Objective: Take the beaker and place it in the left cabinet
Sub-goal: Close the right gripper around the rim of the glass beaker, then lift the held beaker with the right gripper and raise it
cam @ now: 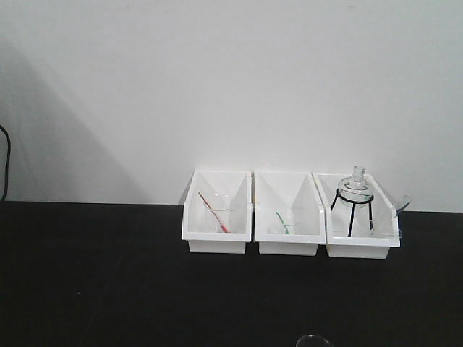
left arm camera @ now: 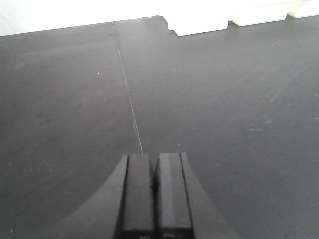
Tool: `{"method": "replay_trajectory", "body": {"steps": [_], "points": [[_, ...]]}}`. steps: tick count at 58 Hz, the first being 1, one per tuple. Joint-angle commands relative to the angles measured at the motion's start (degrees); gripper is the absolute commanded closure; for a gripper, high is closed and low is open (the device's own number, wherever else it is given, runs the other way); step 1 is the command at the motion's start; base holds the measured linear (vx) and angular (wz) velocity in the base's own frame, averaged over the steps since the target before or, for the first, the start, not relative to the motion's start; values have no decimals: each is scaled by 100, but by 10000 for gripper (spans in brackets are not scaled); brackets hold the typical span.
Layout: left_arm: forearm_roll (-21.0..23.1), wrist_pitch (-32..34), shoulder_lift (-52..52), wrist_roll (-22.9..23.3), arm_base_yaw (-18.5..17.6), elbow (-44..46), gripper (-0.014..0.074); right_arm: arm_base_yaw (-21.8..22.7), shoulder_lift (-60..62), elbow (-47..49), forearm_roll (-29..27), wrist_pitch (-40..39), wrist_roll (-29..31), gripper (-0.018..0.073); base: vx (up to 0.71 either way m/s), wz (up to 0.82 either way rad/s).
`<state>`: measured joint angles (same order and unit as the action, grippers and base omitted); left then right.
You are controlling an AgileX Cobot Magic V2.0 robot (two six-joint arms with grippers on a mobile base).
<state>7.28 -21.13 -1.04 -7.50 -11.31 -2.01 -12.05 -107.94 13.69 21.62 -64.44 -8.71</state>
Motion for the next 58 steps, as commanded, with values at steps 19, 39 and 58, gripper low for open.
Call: {"method": "replay_trajectory", "body": {"steps": [19, 39, 58], "points": [[39, 474, -60, 12, -32, 107, 603, 0, -511, 831, 341, -1155, 46, -50, 0, 0], [39, 474, -60, 12, -32, 107, 603, 0, -511, 1573, 623, -623, -26, -45, 0, 0], [39, 474, -60, 12, -32, 107, 603, 0, -511, 1967, 1071, 60, -353, -18, 0, 0]]}}
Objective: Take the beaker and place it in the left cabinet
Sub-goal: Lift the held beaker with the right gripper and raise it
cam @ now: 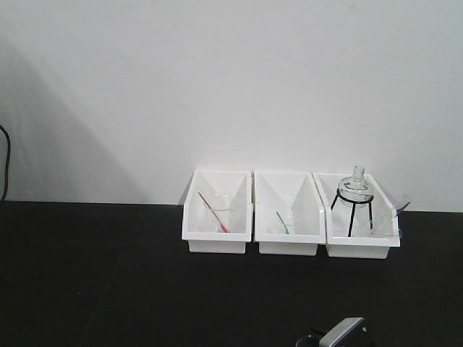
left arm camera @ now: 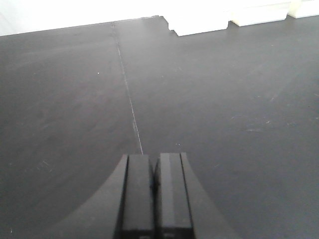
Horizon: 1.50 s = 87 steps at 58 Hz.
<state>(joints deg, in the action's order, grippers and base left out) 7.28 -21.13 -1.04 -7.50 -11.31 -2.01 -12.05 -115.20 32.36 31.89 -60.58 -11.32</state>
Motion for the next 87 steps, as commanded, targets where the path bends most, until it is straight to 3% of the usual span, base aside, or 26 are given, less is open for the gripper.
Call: {"method": "replay_trajectory", "body": {"steps": [1, 32, 41, 49, 59, 76, 87], "points": [[39, 474, -60, 12, -32, 107, 603, 0, 215, 101, 44, -326, -111, -18, 0, 0], [39, 474, -60, 12, -32, 107, 603, 0, 215, 101, -44, -154, -174, -2, 0, 0], [39, 474, -60, 12, -32, 107, 603, 0, 215, 101, -134, -184, -174, 102, 0, 0], [39, 474, -60, 12, -32, 107, 603, 0, 215, 101, -70, -179, -314, 269, 0, 0], [39, 474, -60, 12, -32, 107, 603, 0, 299, 101, 241, -24, -1156, 424, 0, 0], [39, 474, -60, 12, -32, 107, 603, 0, 1212, 101, 686, 731, -1522, 520, 0, 0], [39, 474, -60, 12, -32, 107, 603, 0, 2307, 123, 788, 1996, -2070, 523, 0, 0]]}}
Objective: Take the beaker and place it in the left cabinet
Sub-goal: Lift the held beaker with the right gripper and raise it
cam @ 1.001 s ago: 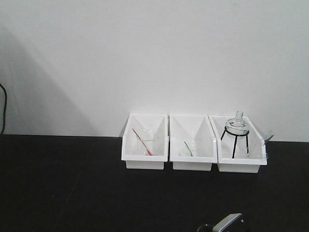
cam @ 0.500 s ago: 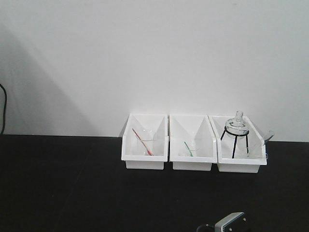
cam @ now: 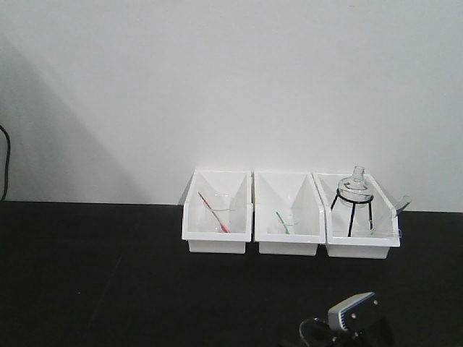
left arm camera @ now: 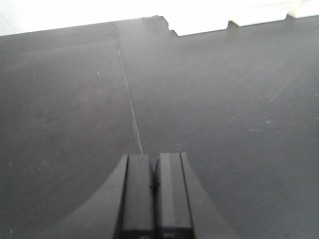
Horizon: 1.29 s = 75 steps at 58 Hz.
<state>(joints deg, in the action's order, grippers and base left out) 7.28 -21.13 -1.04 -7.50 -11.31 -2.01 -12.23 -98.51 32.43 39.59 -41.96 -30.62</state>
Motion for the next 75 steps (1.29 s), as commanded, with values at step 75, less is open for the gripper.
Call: {"method": "replay_trajectory", "body": {"steps": [75], "points": [[39, 474, -60, 12, -32, 107, 603, -718, 2101, 2089, 2422, 1987, -3120, 522, 0, 0]]}}
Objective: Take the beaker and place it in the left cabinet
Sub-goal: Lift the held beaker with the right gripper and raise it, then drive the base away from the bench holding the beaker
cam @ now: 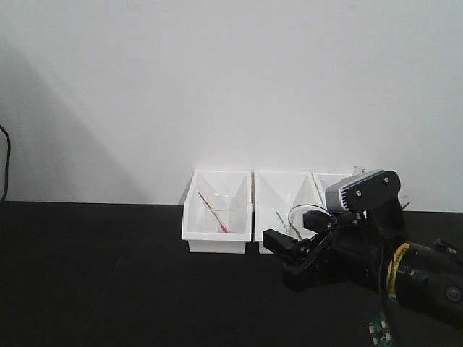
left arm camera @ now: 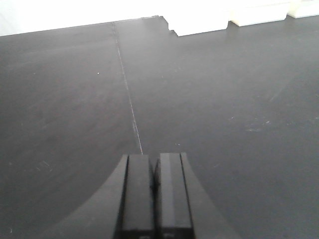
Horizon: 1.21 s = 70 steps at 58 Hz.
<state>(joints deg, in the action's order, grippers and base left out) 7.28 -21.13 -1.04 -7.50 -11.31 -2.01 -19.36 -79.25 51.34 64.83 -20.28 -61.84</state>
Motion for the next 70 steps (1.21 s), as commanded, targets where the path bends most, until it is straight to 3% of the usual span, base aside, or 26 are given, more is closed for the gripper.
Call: {"method": "replay_trajectory", "body": {"steps": [1, 70], "points": [[39, 474, -60, 12, -32, 107, 603, -5, 174, 197, -102, -181, 2, 522, 0, 0], [39, 474, -60, 12, -32, 107, 603, -5, 174, 197, -96, -187, 7, 522, -3, 0]]}}
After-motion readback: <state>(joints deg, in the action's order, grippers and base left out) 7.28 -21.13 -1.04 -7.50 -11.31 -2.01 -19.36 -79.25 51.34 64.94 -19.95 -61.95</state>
